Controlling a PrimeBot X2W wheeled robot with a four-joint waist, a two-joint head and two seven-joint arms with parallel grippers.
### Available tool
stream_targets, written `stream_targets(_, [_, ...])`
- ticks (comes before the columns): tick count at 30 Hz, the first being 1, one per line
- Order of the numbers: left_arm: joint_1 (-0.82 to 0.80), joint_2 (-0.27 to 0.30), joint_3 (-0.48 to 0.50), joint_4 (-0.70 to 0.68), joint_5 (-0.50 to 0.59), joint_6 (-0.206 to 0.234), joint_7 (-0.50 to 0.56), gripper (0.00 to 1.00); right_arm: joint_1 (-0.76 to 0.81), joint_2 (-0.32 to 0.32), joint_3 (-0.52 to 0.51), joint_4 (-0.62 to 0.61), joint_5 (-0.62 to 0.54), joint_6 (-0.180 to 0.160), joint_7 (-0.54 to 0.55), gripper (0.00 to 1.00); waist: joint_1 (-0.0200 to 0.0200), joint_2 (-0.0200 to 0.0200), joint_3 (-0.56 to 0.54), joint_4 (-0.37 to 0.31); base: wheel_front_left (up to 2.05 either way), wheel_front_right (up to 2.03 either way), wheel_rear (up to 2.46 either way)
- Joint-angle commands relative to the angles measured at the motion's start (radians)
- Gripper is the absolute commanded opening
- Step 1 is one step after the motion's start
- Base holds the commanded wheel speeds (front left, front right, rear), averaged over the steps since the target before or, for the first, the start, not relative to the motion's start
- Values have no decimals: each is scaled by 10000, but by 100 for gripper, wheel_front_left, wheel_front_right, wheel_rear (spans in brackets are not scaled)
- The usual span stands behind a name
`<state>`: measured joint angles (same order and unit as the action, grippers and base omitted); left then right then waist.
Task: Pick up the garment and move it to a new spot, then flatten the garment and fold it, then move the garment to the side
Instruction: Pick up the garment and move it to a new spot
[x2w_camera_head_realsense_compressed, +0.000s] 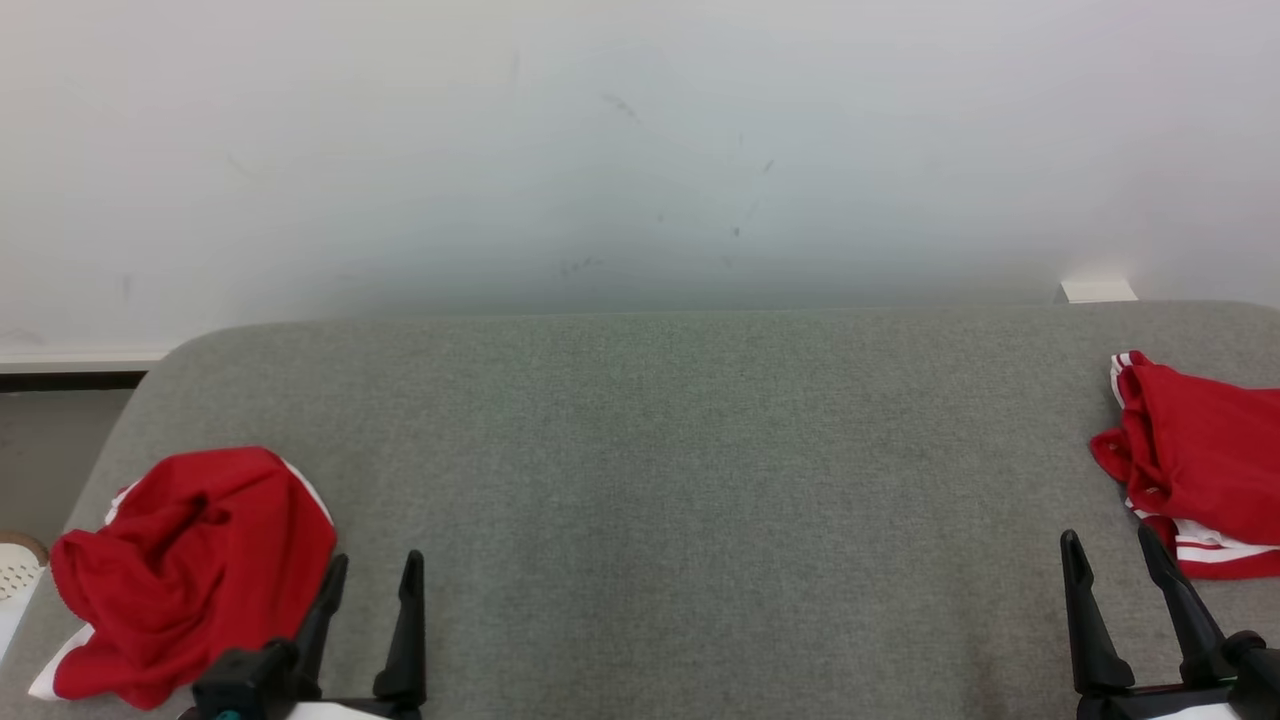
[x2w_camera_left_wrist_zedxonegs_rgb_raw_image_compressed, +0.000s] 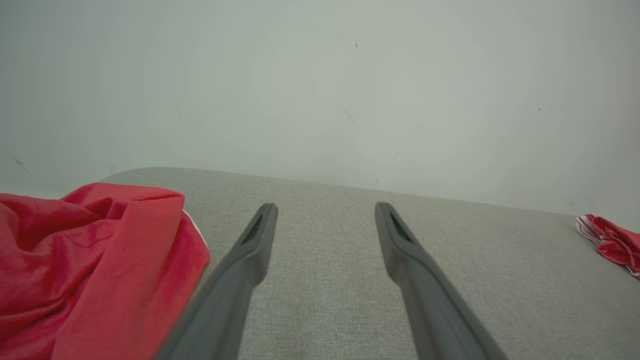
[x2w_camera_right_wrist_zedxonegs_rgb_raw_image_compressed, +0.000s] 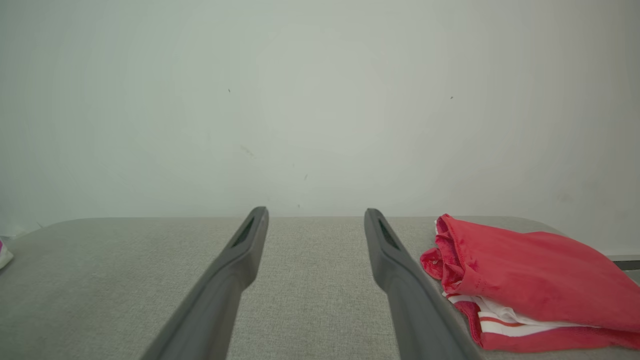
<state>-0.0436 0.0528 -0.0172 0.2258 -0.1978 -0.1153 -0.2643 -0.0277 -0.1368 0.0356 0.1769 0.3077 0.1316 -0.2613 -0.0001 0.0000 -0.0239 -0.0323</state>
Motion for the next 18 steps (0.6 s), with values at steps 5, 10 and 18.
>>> stream_targets(5, [-81, 8, -21, 55, 136, -64, 5, 100, 43, 26, 40, -54, -31, -22, -45, 100, 1, 0, 35, -14, 0, 0, 0])
stream_targets(10, [-133, 1, -49, 76, 144, -73, 5, 100, 3, 47, 49, -37, -2, -22, -45, 100, 1, 0, 76, 17, 0, 0, 0])
stream_targets(18, [-205, -6, -59, 87, 150, -108, 5, 100, -40, 104, 46, 22, 22, -22, -45, 100, 1, 0, 97, 93, 0, 0, 0])
